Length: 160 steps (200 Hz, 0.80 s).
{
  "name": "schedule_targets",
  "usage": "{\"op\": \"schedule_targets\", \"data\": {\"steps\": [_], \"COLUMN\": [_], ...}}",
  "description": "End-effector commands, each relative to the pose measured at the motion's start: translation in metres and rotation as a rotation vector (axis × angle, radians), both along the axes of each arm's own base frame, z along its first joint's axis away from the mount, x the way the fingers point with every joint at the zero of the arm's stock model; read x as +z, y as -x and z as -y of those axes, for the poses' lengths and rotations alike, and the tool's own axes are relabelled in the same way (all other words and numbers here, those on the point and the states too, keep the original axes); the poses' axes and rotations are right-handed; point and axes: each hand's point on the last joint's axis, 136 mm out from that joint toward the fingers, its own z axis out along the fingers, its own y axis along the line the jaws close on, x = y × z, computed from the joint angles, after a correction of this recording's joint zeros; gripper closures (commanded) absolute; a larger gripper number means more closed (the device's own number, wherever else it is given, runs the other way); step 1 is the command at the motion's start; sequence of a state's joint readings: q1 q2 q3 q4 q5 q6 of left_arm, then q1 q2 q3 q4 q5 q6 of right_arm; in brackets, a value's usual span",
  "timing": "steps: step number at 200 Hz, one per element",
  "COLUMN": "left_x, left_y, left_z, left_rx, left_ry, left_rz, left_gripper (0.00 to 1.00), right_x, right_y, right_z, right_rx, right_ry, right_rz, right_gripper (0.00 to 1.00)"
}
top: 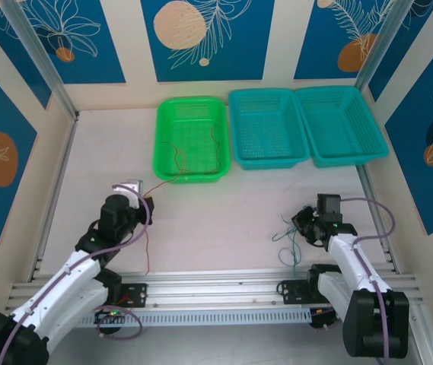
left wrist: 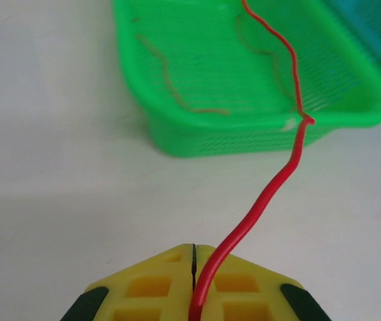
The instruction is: Untangle the cables
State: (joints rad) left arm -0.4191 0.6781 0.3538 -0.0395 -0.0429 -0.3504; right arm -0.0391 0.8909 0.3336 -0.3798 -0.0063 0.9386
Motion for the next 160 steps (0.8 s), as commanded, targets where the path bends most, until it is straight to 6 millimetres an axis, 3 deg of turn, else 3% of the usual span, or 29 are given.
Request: {"op": "schedule_targets", "data": {"steps": [1,19,36,72,88,126,160], "left_x": [0.050,0.085,0.112,0.163,0.175,0.166,0.126], "left_y": [0.002,-0.003,-0.021,-0.089,-0.127,-0.214,-0.263], "left_z": [0.023,0.027,0.034,0.059,0.073,0.110,0.131], "left_rx": [-0.120,-0.126,-0.124,-0.114,-0.111,-0.154,-0.196], "left_ry": [0.132,0.171,0.164,0.142,0.101,-0.053,-0.181], "left_rz": [0.154,0.220,0.230,0.312,0.354,0.450,0.436], "left_gripper": [1.00,1.00,1.00,1.00,1.00,1.00,1.00], "right_x": [0.016,0.023,0.034,0.047,0.047,0.047,0.050], "right_y": [-0.006,-0.008,-0.012,-0.020,-0.022,-0.019,-0.014], "right_z": [-0.022,-0.030,-0.041,-0.058,-0.061,-0.065,-0.066], "right_rx": [0.137,0.183,0.232,0.310,0.316,0.334,0.351], "right_ry": [-0.025,-0.011,0.000,0.040,0.031,0.030,0.039], "right_rz": [0.043,0.059,0.080,0.101,0.092,0.091,0.100], "right_gripper": [1.00,1.00,1.00,1.00,1.00,1.00,1.00]}}
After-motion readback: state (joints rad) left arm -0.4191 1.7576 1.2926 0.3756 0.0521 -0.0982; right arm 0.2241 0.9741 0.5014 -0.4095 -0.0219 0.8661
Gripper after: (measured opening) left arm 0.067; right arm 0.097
